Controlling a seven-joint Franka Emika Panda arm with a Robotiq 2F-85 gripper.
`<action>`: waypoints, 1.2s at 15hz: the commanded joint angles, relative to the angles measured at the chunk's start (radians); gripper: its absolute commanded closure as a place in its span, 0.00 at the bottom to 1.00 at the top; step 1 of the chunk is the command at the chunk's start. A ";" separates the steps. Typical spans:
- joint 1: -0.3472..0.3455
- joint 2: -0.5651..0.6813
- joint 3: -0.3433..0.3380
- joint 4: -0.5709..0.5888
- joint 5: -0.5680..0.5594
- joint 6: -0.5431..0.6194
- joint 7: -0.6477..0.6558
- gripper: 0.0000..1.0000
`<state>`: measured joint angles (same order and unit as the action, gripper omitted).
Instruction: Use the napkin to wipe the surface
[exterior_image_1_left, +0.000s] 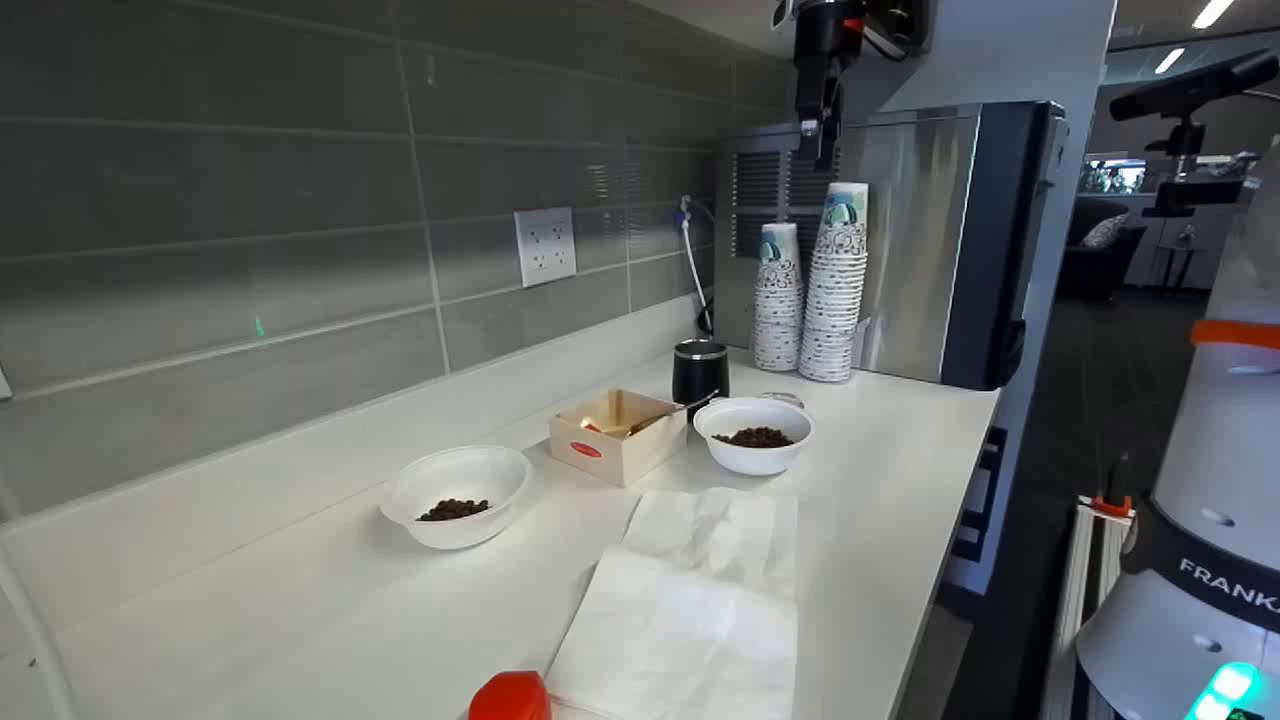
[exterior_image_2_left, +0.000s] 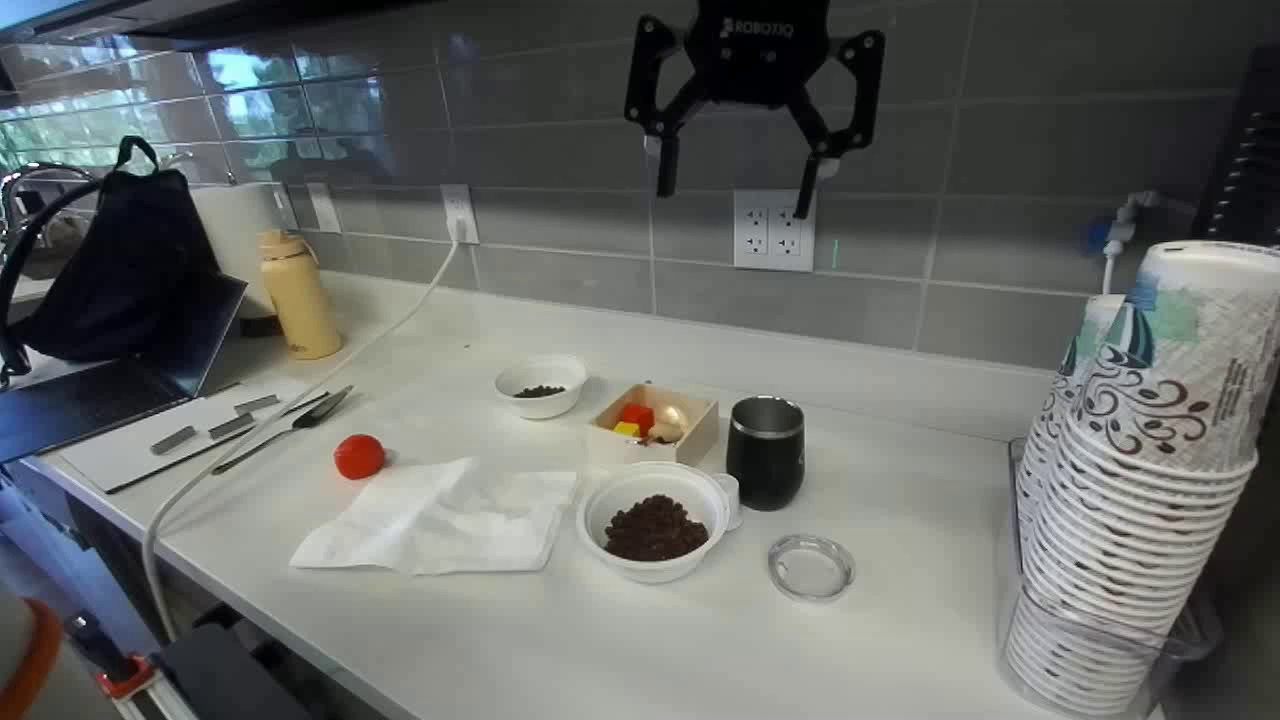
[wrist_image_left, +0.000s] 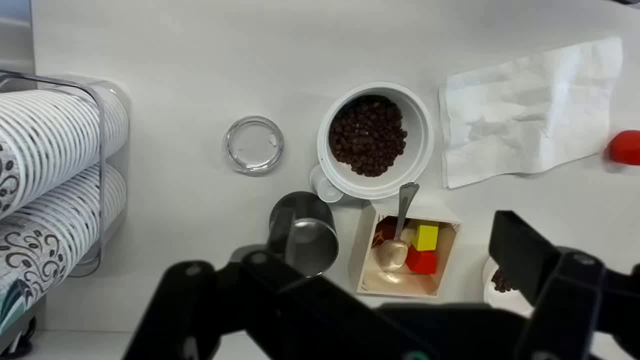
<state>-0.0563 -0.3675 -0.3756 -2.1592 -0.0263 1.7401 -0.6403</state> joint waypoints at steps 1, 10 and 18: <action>-0.031 0.005 0.026 0.003 0.010 -0.003 -0.009 0.00; -0.043 -0.040 0.063 -0.064 0.001 0.058 0.019 0.00; 0.003 -0.131 0.181 -0.344 0.025 0.325 0.105 0.00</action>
<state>-0.0821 -0.4390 -0.2305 -2.3700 -0.0244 1.9509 -0.5810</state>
